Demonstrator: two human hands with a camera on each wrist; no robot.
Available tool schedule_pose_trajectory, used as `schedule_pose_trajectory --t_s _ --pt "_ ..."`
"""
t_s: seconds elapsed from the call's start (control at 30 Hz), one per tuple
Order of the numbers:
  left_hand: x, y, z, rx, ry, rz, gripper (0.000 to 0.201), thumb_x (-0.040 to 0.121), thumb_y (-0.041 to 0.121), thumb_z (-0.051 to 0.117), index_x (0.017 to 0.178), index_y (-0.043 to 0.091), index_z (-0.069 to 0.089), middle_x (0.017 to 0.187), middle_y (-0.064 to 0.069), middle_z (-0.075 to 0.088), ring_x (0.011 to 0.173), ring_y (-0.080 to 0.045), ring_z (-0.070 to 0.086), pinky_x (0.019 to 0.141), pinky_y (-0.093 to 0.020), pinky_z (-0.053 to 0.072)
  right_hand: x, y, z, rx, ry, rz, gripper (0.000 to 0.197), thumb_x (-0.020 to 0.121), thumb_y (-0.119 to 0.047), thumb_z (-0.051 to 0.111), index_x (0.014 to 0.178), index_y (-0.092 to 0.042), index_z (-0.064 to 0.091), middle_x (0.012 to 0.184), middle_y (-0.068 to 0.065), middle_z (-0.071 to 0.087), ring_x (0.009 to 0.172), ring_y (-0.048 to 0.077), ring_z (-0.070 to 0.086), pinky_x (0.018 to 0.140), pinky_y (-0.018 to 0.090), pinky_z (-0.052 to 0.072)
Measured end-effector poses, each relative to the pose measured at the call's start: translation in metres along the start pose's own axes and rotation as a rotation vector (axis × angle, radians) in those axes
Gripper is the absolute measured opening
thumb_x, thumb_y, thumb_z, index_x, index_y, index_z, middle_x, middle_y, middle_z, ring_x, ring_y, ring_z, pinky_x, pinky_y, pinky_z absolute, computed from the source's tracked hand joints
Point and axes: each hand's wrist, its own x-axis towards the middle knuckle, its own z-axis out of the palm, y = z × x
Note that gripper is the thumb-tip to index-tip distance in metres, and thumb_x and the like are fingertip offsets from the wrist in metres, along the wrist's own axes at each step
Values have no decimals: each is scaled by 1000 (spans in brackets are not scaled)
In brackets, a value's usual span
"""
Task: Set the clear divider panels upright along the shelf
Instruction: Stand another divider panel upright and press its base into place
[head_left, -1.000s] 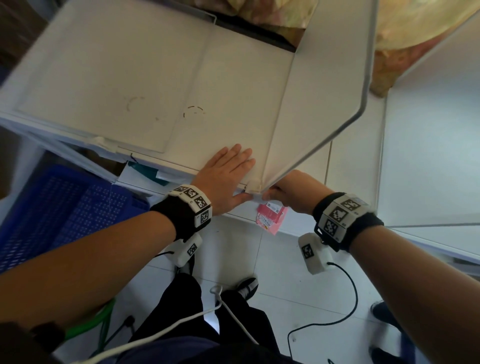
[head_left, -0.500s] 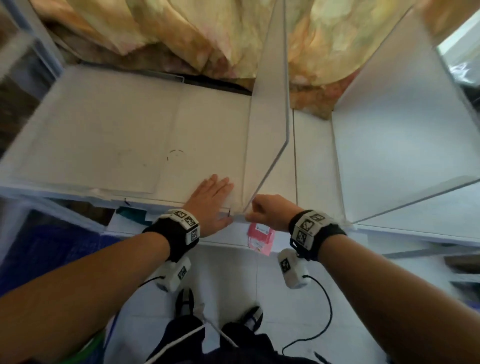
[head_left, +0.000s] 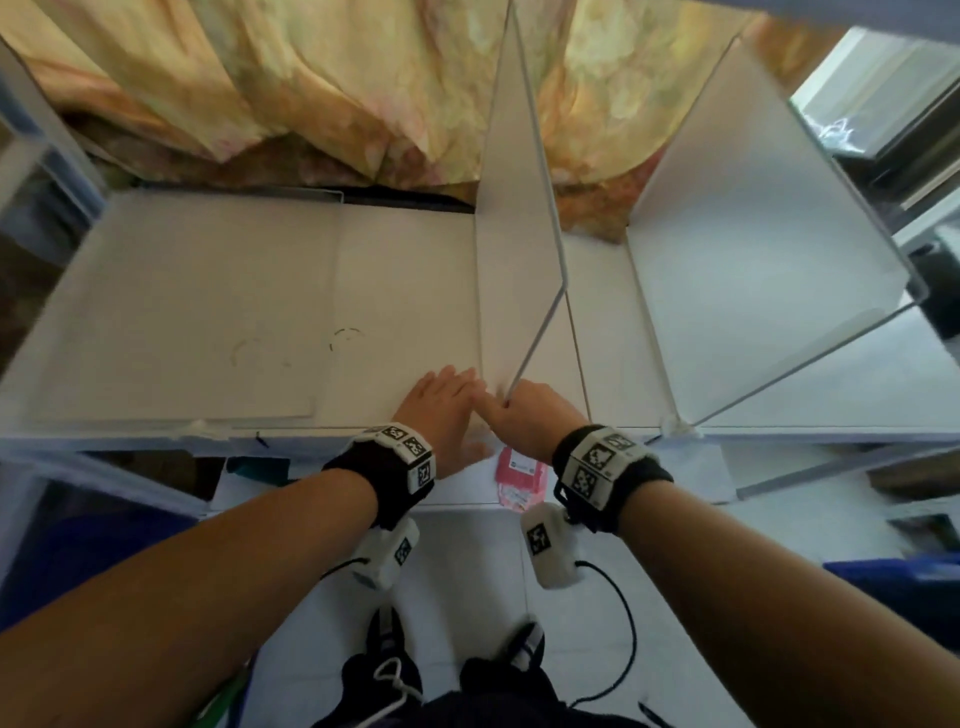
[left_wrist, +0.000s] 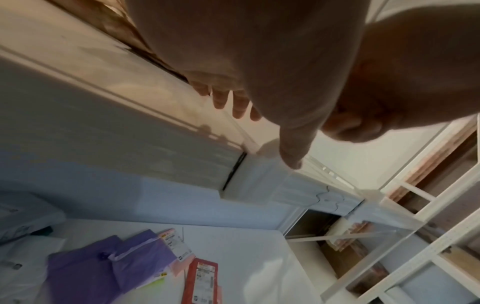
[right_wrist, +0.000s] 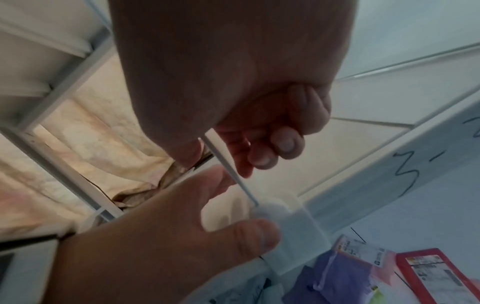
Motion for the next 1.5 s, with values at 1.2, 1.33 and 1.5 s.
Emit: schedule_pose_trajectory --t_s 1.2,1.33,1.5 --pt "-2 133 5 -84 93 510 23 69 18 66 89 19 55 84 -1 56 70 -21 54 63 -31 47 -70 198 -60 149 -55 399 41 93 -54 47 99 -14 50 84 4 60 75 21 62 60 31 51" --pt "43 187 1 -109 90 317 33 80 27 66 109 16 55 101 -3 57 86 -22 53 81 -39 49 -66 240 -90 135 18 353 65 86 -66 48 120 -11 47 100 2 55 89 21 55 77 37 50" --pt "89 226 15 -190 40 68 79 82 43 70 145 15 31 149 -5 36 134 -23 36 110 -35 28 -42 237 -108 15 61 170 50 93 -59 42 100 -12 57 93 4 60 84 22 55 74 32 41"
